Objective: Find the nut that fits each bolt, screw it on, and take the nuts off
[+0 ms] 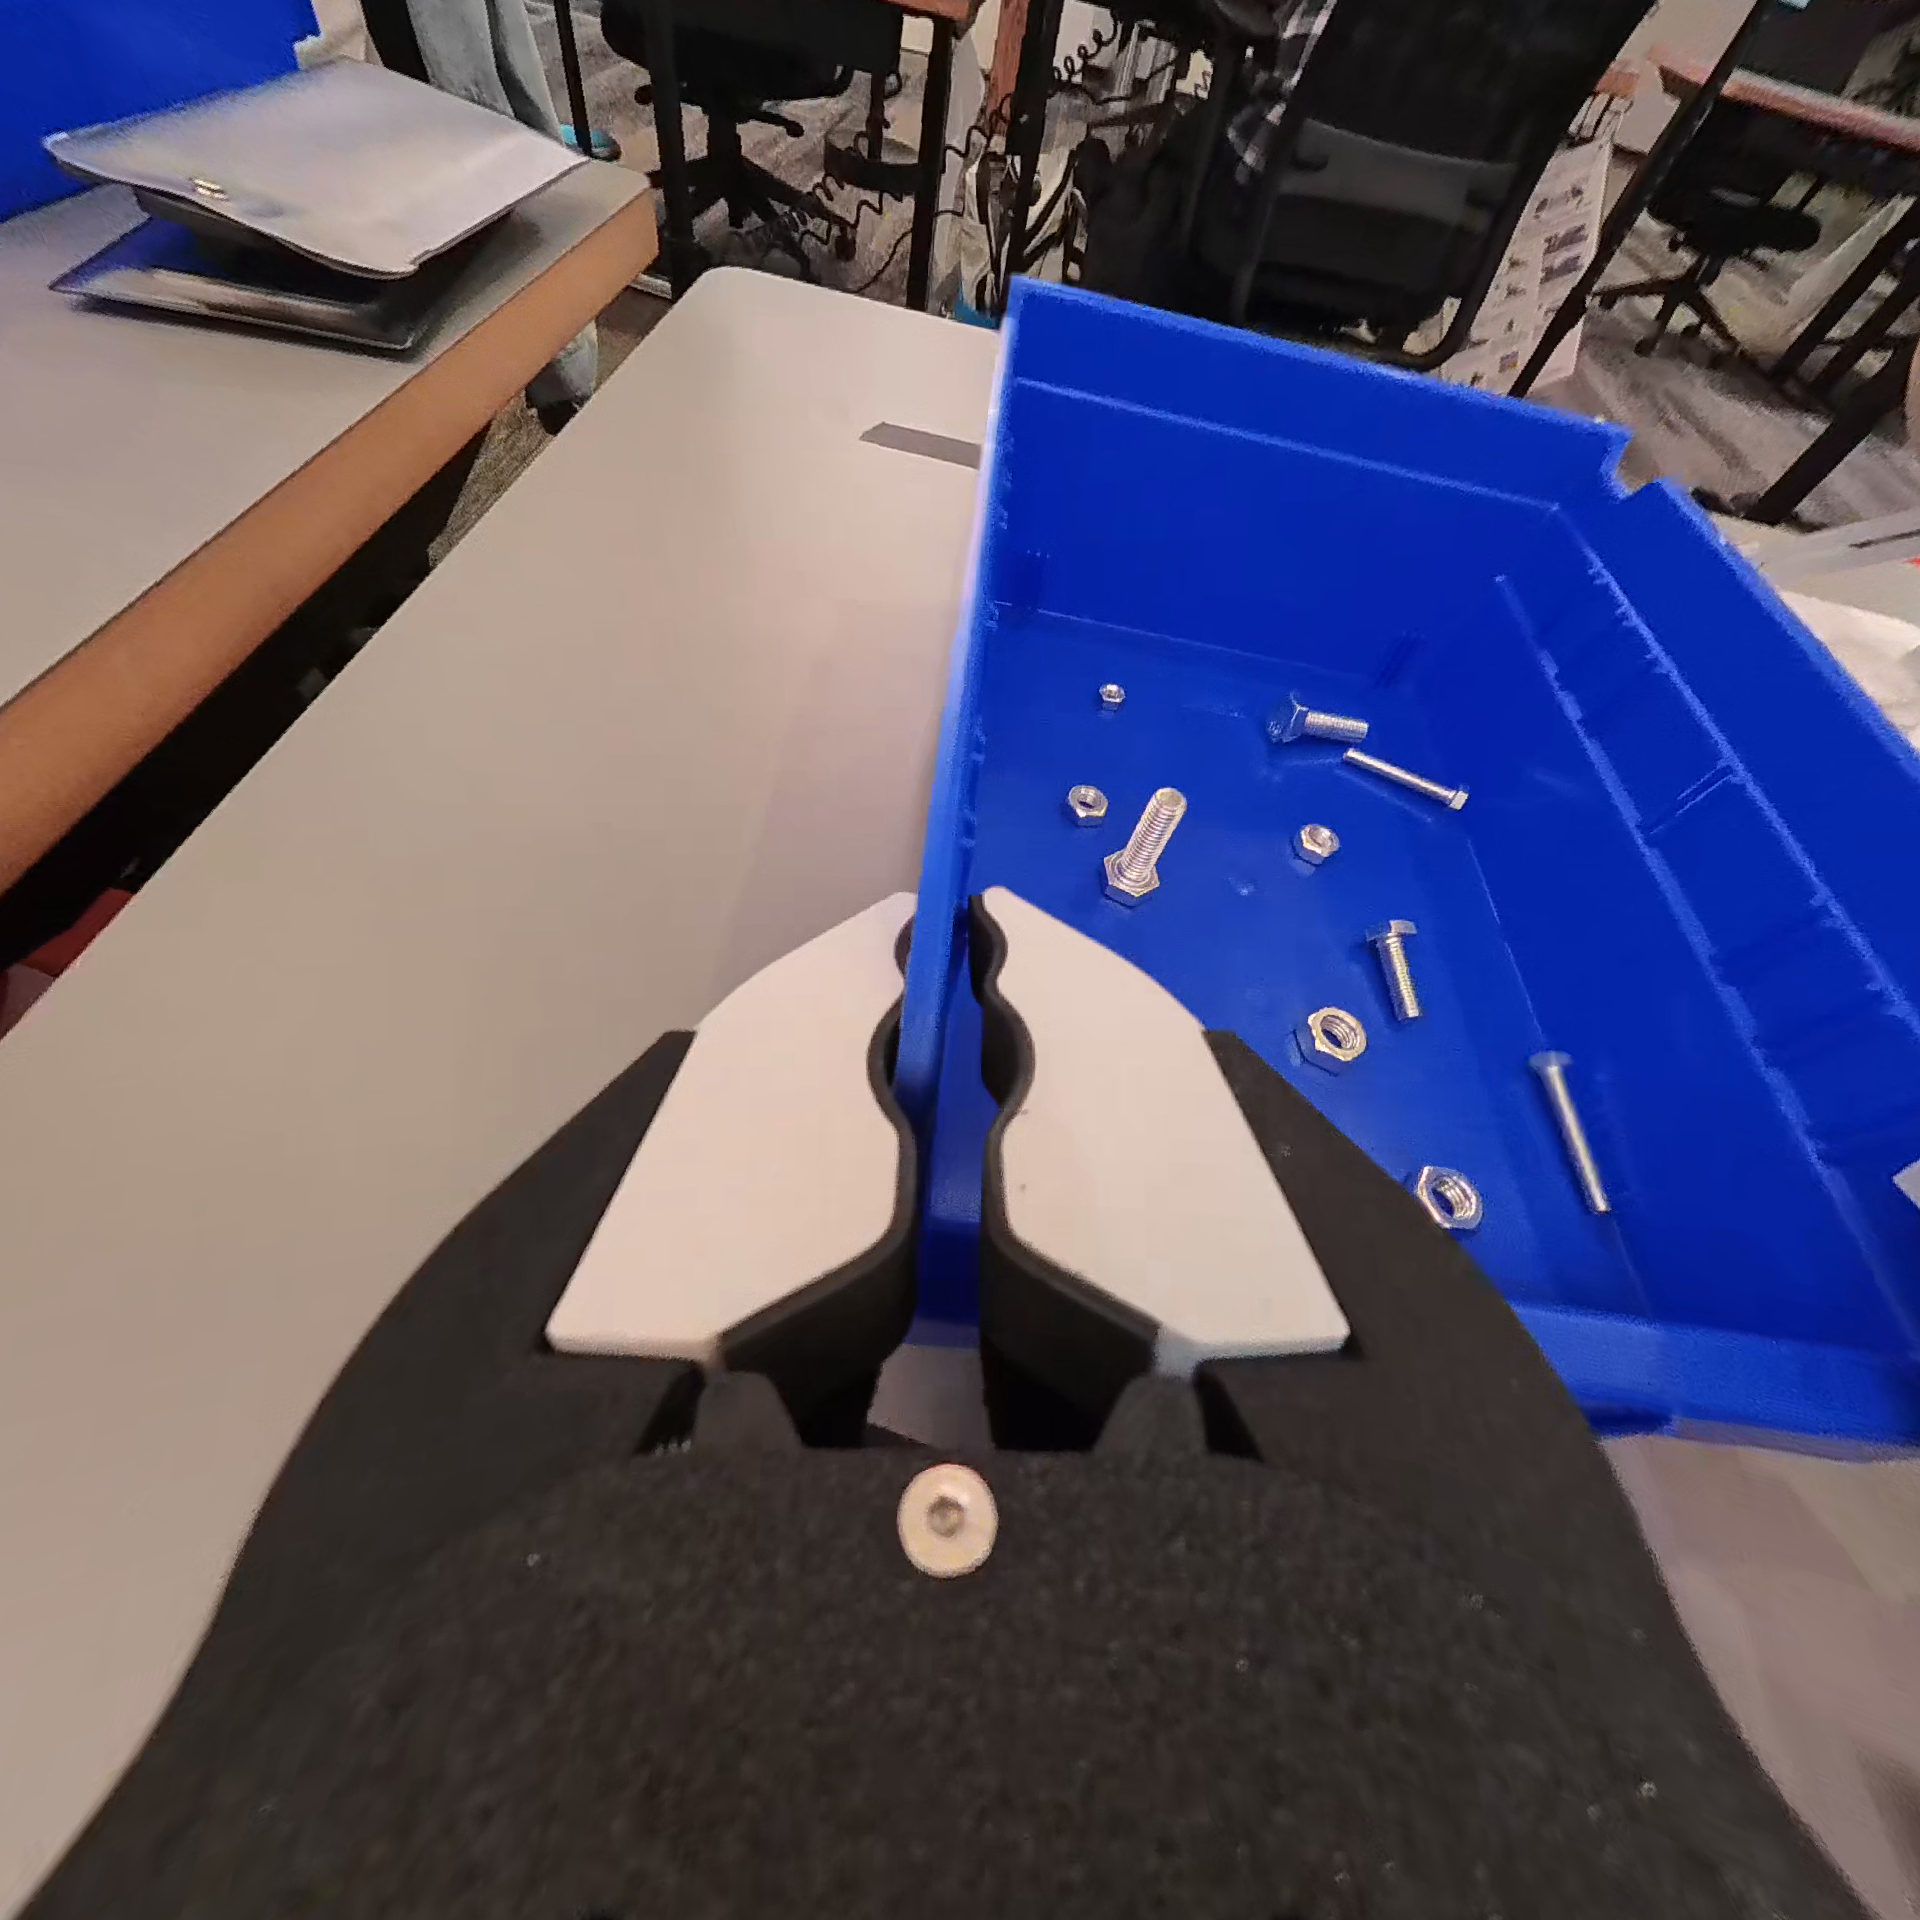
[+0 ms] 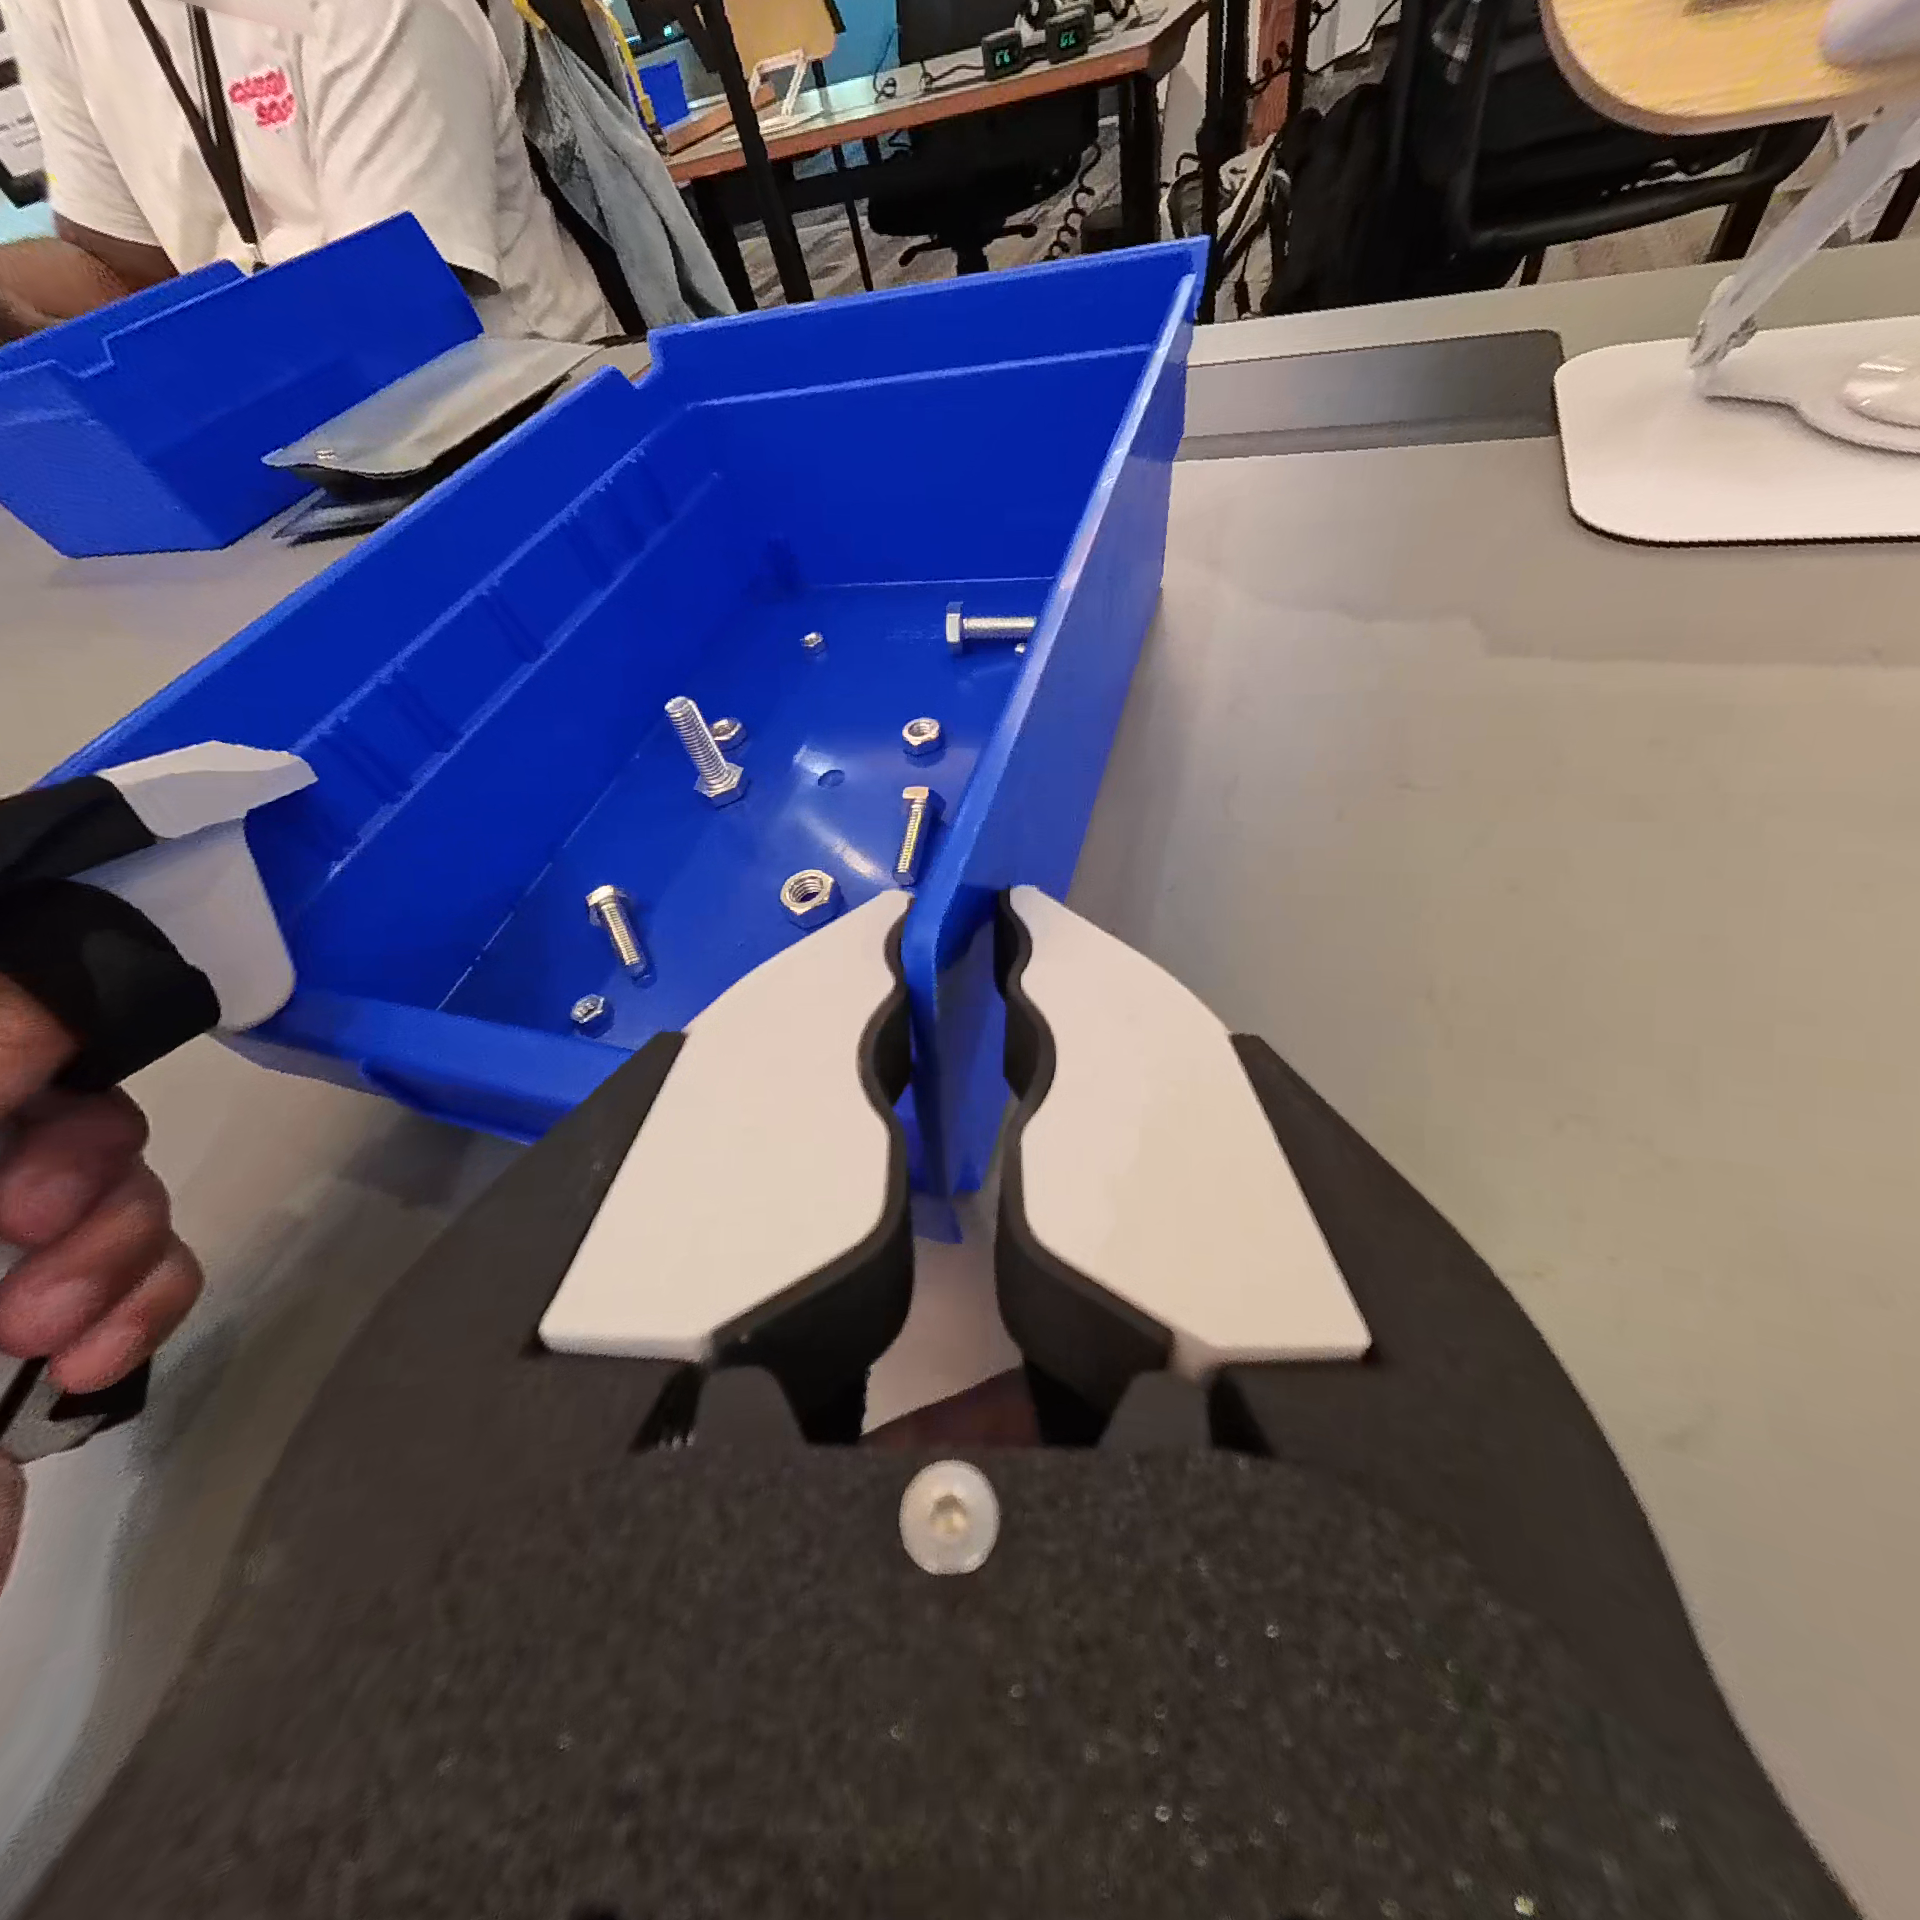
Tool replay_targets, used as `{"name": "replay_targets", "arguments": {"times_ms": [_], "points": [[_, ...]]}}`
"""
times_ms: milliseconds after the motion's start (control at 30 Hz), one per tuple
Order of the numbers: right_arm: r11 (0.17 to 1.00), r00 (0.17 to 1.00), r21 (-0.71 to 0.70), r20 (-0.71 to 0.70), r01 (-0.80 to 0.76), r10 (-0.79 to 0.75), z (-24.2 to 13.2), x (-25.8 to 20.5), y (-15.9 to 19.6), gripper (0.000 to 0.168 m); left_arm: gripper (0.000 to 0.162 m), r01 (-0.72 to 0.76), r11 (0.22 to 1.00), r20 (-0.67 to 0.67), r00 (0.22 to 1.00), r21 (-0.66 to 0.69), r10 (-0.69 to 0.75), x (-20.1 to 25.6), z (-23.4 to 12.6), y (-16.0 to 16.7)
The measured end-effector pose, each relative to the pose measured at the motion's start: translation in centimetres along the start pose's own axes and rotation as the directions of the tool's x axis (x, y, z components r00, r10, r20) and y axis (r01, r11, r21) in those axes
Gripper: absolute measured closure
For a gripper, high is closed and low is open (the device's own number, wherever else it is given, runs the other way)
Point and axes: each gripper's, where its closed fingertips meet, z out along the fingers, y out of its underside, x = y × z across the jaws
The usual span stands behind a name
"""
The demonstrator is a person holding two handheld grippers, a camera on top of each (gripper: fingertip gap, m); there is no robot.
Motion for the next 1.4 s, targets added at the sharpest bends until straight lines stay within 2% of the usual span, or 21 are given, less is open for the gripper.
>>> {"name": "replay_targets", "arguments": {"times_ms": [133, 200, 300, 367, 400, 467, 533, 600, 667, 767, 867, 900, 1067, 1200, 1400], "points": [[1.0, 1.0, -0.001, 0.021, 0.023, -0.023, -0.2, 0.1, 0.0, 0.155, 0.156, 0.013, 1.0, 0.016, 1.0, 0.004, -0.013, 0.1, -0.2, 0.1], [0.999, 0.996, -0.009, 0.074, 0.052, -0.051, -0.4, -0.2, 0.0, 0.146, 0.154, 0.023, 1.0, 0.022, 1.0, -0.015, -0.022, 0.2, -0.4, 0.3], [0.997, 0.987, 0.008, 0.146, 0.071, -0.071, -1.8, 0.2, -0.7, 0.135, 0.13, 0.042, 0.999, 0.116, 0.992, 0.035, -0.046, 0.1, -2.3, -0.2], [0.994, 0.977, 0.06, 0.186, 0.096, -0.105, -3.7, 1.1, -2.0, 0.132, 0.129, -0.029, 0.993, 0.197, 0.98, 0.118, 0.005, 0.7, -4.5, -1.5], [0.99, 0.965, 0.079, 0.23, 0.113, -0.129, -5.0, 1.3, -2.7, 0.132, 0.126, -0.061, 0.99, 0.19, 0.981, 0.128, 0.036, 2.0, -5.4, -1.9], [0.975, 0.929, 0.13, 0.304, 0.178, -0.21, -7.6, 2.1, -4.0, 0.132, 0.122, -0.093, 0.99, 0.105, 0.991, 0.108, 0.082, 6.0, -6.4, -1.5], [0.955, 0.864, 0.129, 0.408, 0.266, -0.295, -10.0, 3.0, -4.1, 0.136, 0.122, -0.072, 0.996, -0.092, 0.993, 0.057, 0.077, 12.3, -7.1, 0.4], [0.956, 0.777, 0.047, 0.571, 0.29, -0.264, -12.5, 4.3, -2.4, 0.138, 0.119, -0.019, 1.0, -0.309, 0.951, -0.004, 0.016, 19.2, -8.3, 3.2], [0.961, 0.745, -0.071, 0.647, 0.269, -0.161, -14.4, 7.2, -0.7, 0.141, 0.117, -0.024, 0.998, -0.439, 0.898, -0.059, -0.005, 24.8, -9.8, 6.1], [0.977, 0.809, -0.115, 0.582, 0.178, -0.079, -15.7, 13.9, 0.2, 0.122, 0.106, -0.122, 0.988, -0.553, 0.832, -0.091, 0.051, 30.3, -12.0, 9.2], [0.996, 0.902, -0.042, 0.429, 0.078, -0.053, -16.7, 21.2, 0.3, 0.122, 0.102, -0.144, 0.985, -0.585, 0.809, -0.098, 0.06, 32.1, -13.3, 10.9], [0.999, 0.907, -0.024, 0.419, 0.043, -0.029, -17.5, 22.5, 0.4, 0.122, 0.098, -0.147, 0.984, -0.585, 0.809, -0.098, 0.062, 32.2, -13.4, 11.1], [0.991, 0.931, 0.048, 0.34, 0.126, -0.135, -19.5, 25.5, -1.0, 0.119, 0.103, -0.178, 0.984, -0.545, 0.827, -0.017, 0.141, 30.9, -12.7, 10.2], [0.984, 0.953, 0.015, 0.248, 0.178, -0.176, -18.9, 27.8, -0.6, 0.119, 0.106, -0.156, 0.987, -0.476, 0.866, 0.029, 0.151, 28.9, -11.9, 8.8], [0.989, 0.954, -0.002, 0.265, 0.147, -0.141, -18.3, 28.5, -0.2, 0.121, 0.106, -0.192, 0.98, -0.467, 0.862, 0.057, 0.196, 28.0, -10.5, 8.6]]}}
